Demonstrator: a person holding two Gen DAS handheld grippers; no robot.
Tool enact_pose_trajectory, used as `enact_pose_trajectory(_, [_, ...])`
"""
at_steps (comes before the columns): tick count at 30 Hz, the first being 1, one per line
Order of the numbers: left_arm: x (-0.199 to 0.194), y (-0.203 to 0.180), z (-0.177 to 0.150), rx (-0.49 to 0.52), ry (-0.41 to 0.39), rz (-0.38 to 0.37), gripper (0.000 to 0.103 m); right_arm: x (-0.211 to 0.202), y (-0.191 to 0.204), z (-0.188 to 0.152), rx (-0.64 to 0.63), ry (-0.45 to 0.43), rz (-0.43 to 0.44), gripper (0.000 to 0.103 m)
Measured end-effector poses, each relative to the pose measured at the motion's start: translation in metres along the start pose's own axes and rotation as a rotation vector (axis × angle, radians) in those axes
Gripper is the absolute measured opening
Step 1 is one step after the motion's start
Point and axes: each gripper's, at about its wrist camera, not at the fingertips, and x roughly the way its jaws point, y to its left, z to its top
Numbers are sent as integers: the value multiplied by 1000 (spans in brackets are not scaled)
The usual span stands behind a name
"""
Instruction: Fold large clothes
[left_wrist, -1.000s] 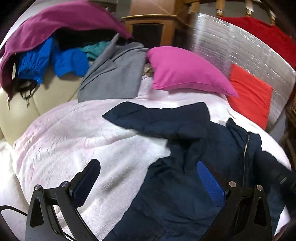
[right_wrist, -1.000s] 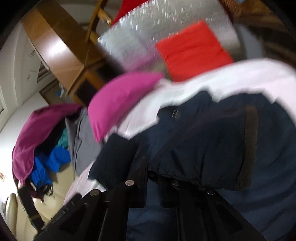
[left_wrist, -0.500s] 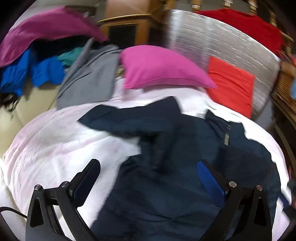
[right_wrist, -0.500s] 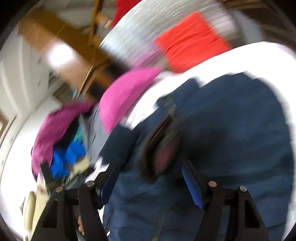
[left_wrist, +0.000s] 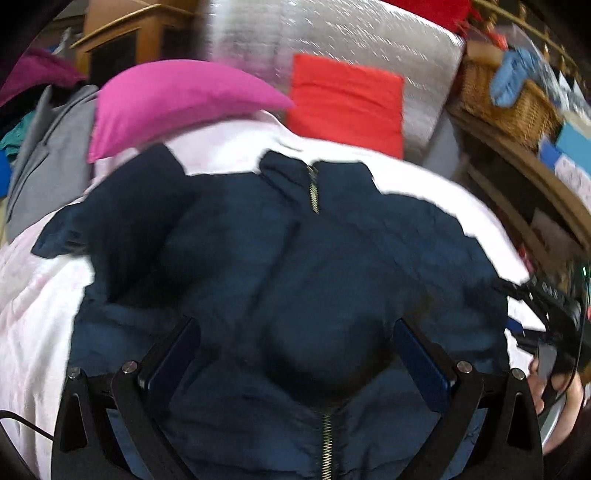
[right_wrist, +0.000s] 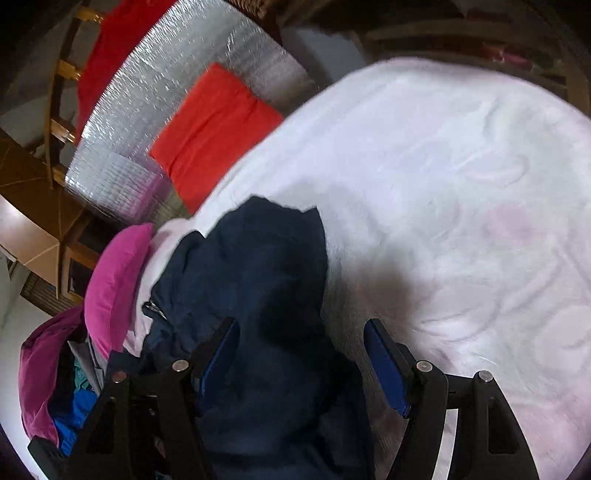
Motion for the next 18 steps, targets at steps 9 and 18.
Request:
enact_pose_trajectory(9, [18,-15,-4,87,15,88,32,-1,34,-7,-202,-39,-24,24])
enact_pose_trajectory(18, [-26,71,30,-116,-147,234,24,-19,30,-9,-257,-103,-132,21])
